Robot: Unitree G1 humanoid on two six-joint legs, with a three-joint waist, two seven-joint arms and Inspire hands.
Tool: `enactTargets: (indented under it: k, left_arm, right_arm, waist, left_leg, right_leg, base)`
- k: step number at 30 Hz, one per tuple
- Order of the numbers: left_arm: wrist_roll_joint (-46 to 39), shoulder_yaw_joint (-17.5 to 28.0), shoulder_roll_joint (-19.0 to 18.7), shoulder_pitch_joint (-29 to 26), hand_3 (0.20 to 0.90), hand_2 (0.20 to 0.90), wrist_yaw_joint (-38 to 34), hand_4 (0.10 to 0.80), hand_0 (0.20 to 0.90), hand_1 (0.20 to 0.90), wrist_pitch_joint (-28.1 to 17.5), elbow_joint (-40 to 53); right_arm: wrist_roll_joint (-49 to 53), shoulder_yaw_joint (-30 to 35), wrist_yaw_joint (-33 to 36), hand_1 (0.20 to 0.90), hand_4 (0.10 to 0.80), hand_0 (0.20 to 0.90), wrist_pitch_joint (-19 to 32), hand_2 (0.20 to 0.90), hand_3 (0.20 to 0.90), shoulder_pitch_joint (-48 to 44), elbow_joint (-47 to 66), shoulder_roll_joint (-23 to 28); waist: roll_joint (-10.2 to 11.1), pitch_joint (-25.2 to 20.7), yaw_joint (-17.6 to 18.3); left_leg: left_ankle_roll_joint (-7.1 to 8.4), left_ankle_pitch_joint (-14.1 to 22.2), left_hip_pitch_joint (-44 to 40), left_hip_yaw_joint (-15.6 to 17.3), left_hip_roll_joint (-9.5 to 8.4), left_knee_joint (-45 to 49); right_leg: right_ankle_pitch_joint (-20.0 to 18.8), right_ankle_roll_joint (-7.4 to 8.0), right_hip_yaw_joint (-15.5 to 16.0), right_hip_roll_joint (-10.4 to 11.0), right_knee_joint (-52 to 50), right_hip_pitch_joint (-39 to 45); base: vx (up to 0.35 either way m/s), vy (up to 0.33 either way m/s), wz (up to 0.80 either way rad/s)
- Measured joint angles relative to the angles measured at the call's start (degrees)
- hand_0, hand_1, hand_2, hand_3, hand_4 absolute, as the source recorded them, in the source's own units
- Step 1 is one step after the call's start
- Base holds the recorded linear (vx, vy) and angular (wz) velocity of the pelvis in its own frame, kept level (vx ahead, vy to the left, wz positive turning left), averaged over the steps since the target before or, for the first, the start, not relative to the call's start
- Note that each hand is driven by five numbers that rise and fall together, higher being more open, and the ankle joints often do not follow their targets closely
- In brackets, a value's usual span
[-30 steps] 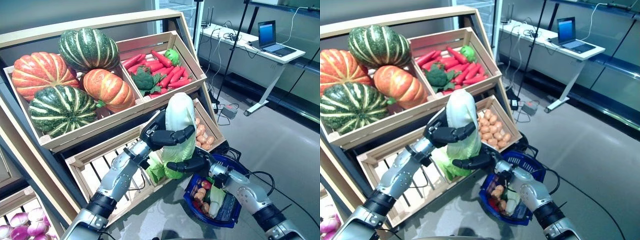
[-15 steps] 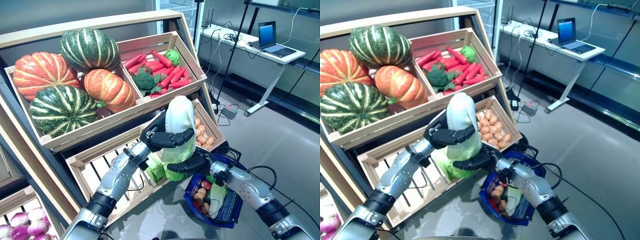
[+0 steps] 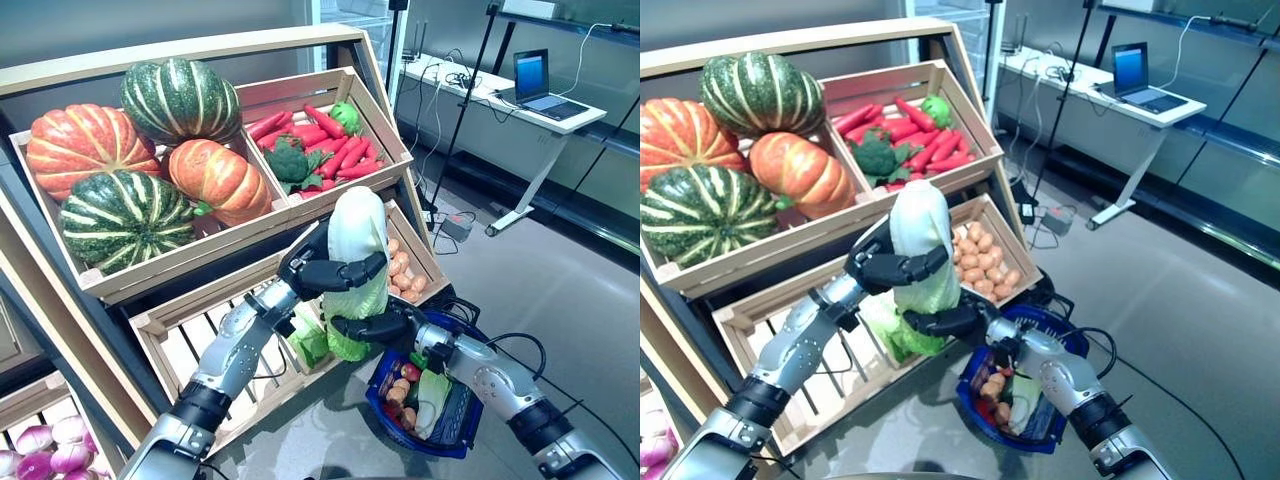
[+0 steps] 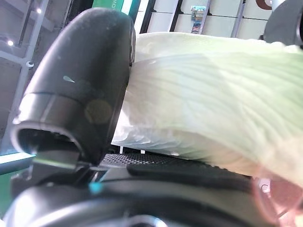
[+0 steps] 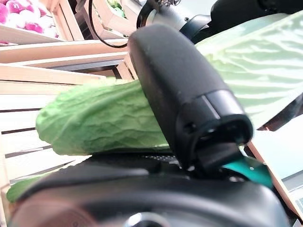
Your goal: Put vegetables into the basket
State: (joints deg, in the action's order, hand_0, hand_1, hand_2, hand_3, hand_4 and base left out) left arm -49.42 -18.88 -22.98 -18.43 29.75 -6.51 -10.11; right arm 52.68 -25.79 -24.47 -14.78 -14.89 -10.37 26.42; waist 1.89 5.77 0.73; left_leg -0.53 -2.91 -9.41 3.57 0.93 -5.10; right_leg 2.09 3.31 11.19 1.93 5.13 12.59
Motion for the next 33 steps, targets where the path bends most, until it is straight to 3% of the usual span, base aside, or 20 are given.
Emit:
enactTargets:
  k: [5, 7, 21, 33]
  left_arm:
    - [-0.88, -0.11, 0.07, -0.04, 0.3, 0.3, -0.03, 0.4, 0.3, 0.3, 0.0, 0.0]
    - [-0.96, -0.11, 0.05, -0.04, 0.9, 0.9, -0.05, 0.8, 0.9, 0.9, 0.06, 0.0]
    - [-2.11, 0.4, 0.02, -0.2, 0.9, 0.9, -0.64, 0.8, 0.9, 0.9, 1.23, 0.01]
    - [-1.89, 0.16, -0.12, 1.49, 0.9, 0.9, -0.58, 0.8, 0.9, 0.9, 4.27, 0.09]
  right_arm:
    - [0.01, 0.01, 0.04, 0.3, 0.4, 0.3, 0.0, 0.3, 0.3, 0.0, 0.0, -0.16]
    - [0.01, 0.01, 0.04, 0.3, 0.4, 0.3, 0.0, 0.3, 0.3, 0.0, 0.0, -0.16]
    - [2.32, -0.15, 0.41, 0.3, 0.4, 0.3, 0.0, 0.3, 0.3, 0.32, -0.06, -1.09]
    - [4.25, 1.74, 0.42, 0.3, 0.4, 0.3, 0.01, 0.3, 0.3, 6.44, -0.13, -3.49]
  waist:
    - [0.02, -0.02, 0.01]
    - [0.01, -0.02, 0.06]
    - [-0.01, -0.08, 0.12]
    - [0.0, -0.14, 0.56]
  left_leg:
    - [0.0, 0.0, 0.0, 0.01, 0.01, 0.0]
    - [0.0, 0.0, 0.0, 0.02, 0.01, 0.0]
    - [-0.01, 0.01, 0.01, 0.05, 0.02, 0.0]
    - [-0.19, 0.17, 0.13, 1.02, 0.08, -0.02]
  right_leg:
    - [0.0, 0.0, -0.01, -0.01, 0.0, -0.01]
    - [0.0, 0.0, -0.02, -0.01, 0.0, -0.01]
    - [0.0, 0.0, -0.03, -0.01, 0.0, -0.04]
    - [-0.04, 0.05, -0.83, 0.02, 0.0, -0.5]
  base:
    - [0.0, 0.0, 0.0]
    - [0.0, 0.0, 0.0]
    - [0.0, 0.0, 0.0]
    - [-0.003, 0.0, -0.02]
